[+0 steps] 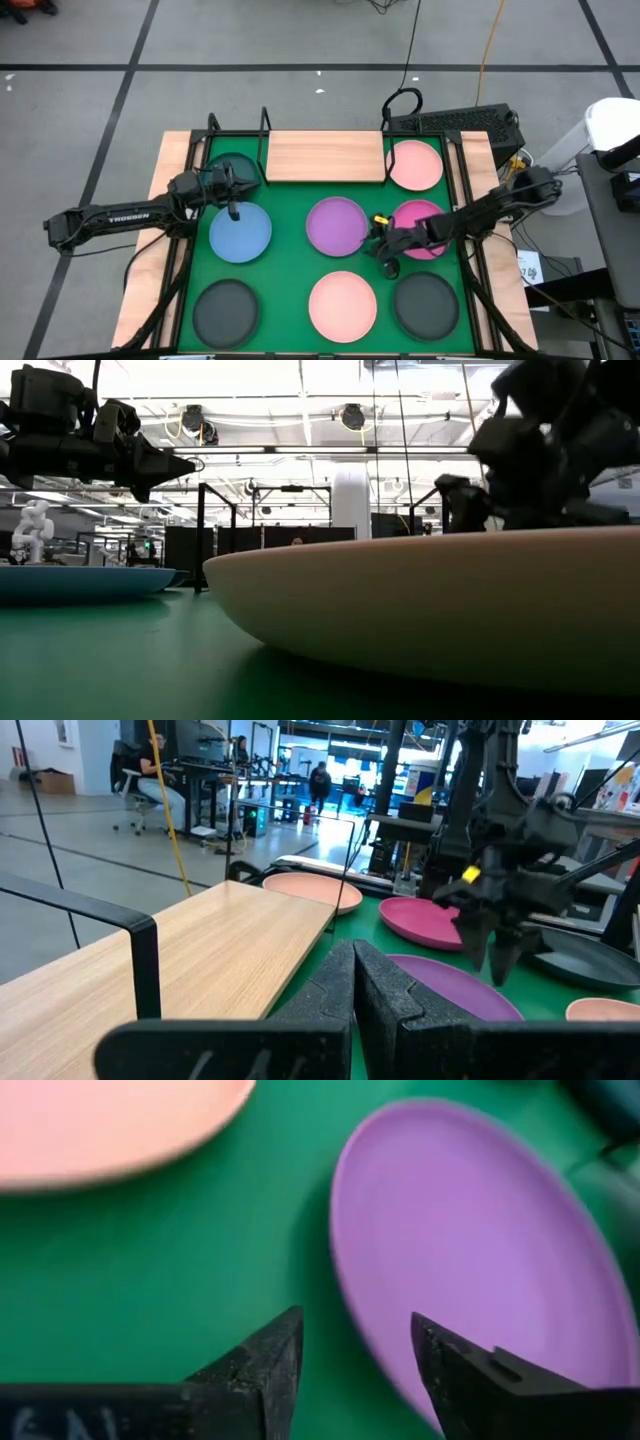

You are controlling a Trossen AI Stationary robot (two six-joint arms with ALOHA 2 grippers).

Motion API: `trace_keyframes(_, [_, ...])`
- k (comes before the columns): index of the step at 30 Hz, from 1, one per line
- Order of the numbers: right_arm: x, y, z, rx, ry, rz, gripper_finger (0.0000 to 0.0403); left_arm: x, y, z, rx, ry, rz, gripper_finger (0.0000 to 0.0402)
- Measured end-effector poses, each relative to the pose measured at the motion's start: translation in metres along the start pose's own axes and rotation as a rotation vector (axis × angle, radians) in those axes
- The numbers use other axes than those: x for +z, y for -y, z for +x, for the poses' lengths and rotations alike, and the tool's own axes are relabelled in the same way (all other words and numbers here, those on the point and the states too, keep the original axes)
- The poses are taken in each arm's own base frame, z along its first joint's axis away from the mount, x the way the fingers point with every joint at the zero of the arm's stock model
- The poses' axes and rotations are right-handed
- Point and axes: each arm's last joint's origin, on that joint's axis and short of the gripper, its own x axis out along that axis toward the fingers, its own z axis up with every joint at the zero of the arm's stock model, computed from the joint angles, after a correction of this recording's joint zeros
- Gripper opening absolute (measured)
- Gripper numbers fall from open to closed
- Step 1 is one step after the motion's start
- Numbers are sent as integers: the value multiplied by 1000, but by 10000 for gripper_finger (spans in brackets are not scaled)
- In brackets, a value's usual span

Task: Place and stack plates onto a shelf
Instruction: Put the purple plate on the shelf

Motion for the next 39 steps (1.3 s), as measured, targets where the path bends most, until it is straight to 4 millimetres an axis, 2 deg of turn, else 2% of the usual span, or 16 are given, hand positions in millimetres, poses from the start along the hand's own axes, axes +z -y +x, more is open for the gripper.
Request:
trace_keyframes(10, [-7,-2,18,-100,-39,-32,140,0,0,0,0,0,0,4])
trace_keyframes(14, [-9,-2,20,-98,-48,-32,100,0,0,0,0,0,0,4])
trace_keyframes(19, [-8,-3,20,-63,-33,-59,14,0,0,0,-1,0,0,4])
trace_keyframes(23, [-4,-2,15,-53,2,-87,5,0,0,0,0,0,0,4])
trace_keyframes(25, [5,1,12,-75,37,-98,4,0,0,0,0,0,0,4])
trace_keyframes(30, [32,20,1,-171,128,-127,2,0,0,0,0,0,0,4])
trace_keyframes(34, [51,47,-9,-262,188,-114,2,0,0,0,-1,0,0,4])
trace_keyframes(36, [51,64,-12,-310,174,-93,2,0,0,0,0,0,0,4])
trace_keyframes(39, [41,91,-12,-376,125,-40,1,0,0,0,0,0,0,4])
